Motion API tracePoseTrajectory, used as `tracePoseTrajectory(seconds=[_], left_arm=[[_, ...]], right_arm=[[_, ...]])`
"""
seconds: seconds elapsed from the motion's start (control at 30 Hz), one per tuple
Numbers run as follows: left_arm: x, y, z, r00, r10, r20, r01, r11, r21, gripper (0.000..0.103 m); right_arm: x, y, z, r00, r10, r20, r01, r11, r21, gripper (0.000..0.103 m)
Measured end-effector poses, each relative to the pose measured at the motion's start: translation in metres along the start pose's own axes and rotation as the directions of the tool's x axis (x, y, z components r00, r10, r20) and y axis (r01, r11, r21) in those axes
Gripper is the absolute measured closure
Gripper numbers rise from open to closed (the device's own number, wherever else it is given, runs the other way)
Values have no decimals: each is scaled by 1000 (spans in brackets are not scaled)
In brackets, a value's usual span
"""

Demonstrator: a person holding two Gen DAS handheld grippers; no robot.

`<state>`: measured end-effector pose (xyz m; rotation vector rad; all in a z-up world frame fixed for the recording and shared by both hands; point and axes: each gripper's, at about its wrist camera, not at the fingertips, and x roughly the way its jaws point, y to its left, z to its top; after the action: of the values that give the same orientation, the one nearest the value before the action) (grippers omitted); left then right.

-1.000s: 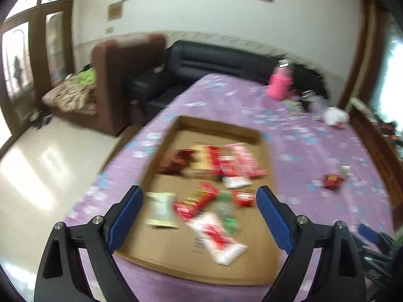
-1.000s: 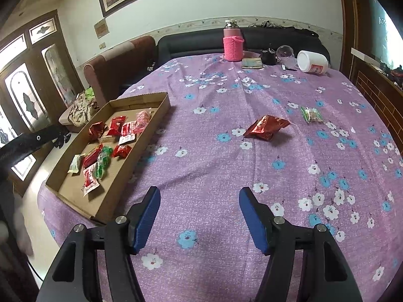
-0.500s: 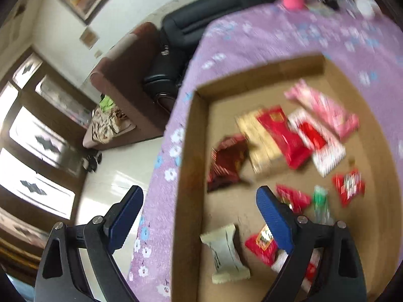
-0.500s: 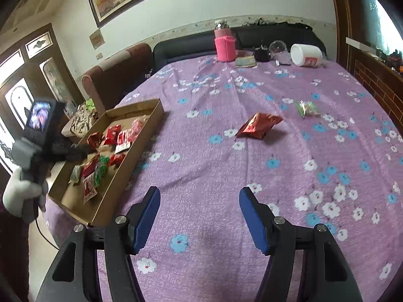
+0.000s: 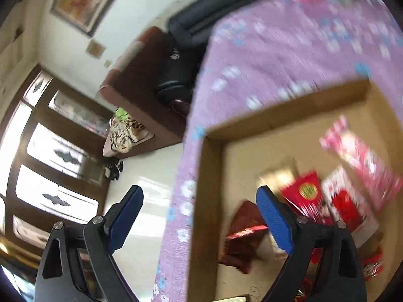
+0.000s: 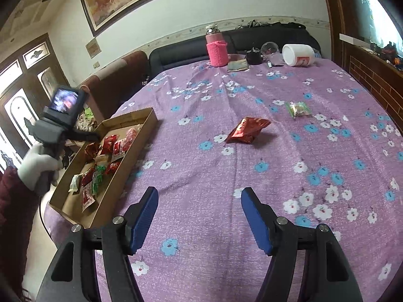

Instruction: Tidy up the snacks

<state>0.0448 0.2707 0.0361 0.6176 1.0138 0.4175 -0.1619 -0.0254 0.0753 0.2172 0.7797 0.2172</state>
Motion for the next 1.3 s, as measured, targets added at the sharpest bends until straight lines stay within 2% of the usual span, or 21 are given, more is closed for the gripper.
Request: tracePoseTrajectory(seconds=[0.1, 0.2, 0.27, 0.33, 0.43, 0.5, 0.57, 0.63, 0.7, 0.77, 0.8, 0.83, 0.87, 0.93, 0.97, 1.0, 1.03, 1.1, 1.2, 1.3], left_arm=[[-12, -4, -6, 999, 13, 36, -14, 1000, 21, 12], [-28, 22, -5, 997, 22, 80, -16, 997, -69, 12], [-29, 36, -1, 994, 77, 84, -68, 992, -108, 12], [-23, 35, 2, 991, 110, 73, -104, 991, -82, 12], [-12, 13, 0, 992, 114, 59, -114, 993, 8, 12], [-12, 1, -3, 994, 90, 67, -93, 995, 32, 11], [-21, 8, -5, 995, 52, 89, -51, 999, -15, 12], [-48, 26, -4, 986, 21, 168, -4, 995, -101, 12], [-88, 48, -9, 957, 10, 291, 48, 980, -192, 12], [-130, 69, -22, 910, 13, 415, 115, 952, -284, 9], [-155, 81, -33, 879, 13, 476, 169, 926, -337, 0], [-167, 88, -39, 861, 2, 508, 212, 908, -362, 0], [-177, 96, -46, 844, -34, 535, 280, 879, -386, 0], [-176, 102, -58, 810, -235, 538, 486, 781, -391, 0], [-172, 98, -62, 798, -309, 518, 543, 741, -395, 0], [-165, 91, -67, 794, -356, 493, 575, 703, -419, 0], [-162, 84, -71, 802, -354, 481, 570, 694, -439, 0], [-161, 68, -79, 824, -331, 460, 542, 695, -472, 0], [-157, 42, -85, 833, -362, 418, 543, 678, -496, 0], [-156, 10, -83, 845, -415, 337, 532, 712, -459, 0]], right_arm=[[-1, -8, 4, 1000, -4, 14, 4, 1000, 20, 30], [1, -15, 6, 1000, 3, 13, -3, 999, 46, 30], [3, -18, 5, 1000, 8, 9, -9, 998, 56, 30], [6, -19, 4, 1000, 13, 2, -13, 998, 62, 30], [9, -19, 3, 1000, 14, -4, -13, 998, 62, 30], [8, -19, 4, 1000, 12, -5, -12, 998, 59, 30], [6, -21, 6, 1000, 3, 4, -3, 999, 54, 30], [5, -26, 9, 1000, -9, 12, 8, 998, 56, 30], [3, -31, 12, 1000, -14, 19, 12, 998, 64, 30], [3, -35, 14, 999, -18, 27, 16, 997, 75, 30], [3, -37, 15, 999, -18, 30, 15, 997, 79, 30], [3, -37, 16, 999, -16, 33, 13, 996, 83, 30], [3, -37, 17, 999, -12, 36, 9, 997, 83, 30], [2, -34, 19, 999, -3, 40, 0, 997, 72, 30], [3, -32, 19, 999, 3, 39, -6, 998, 63, 30], [3, -28, 20, 999, 11, 37, -13, 999, 50, 30], [3, -22, 20, 999, 20, 34, -21, 999, 28, 30], [2, -13, 21, 999, 30, 34, -30, 999, -12, 30], [1, 1, 20, 999, 41, 34, -39, 998, -58, 30], [4, 12, 16, 998, 65, 24, -63, 995, -76, 29]])
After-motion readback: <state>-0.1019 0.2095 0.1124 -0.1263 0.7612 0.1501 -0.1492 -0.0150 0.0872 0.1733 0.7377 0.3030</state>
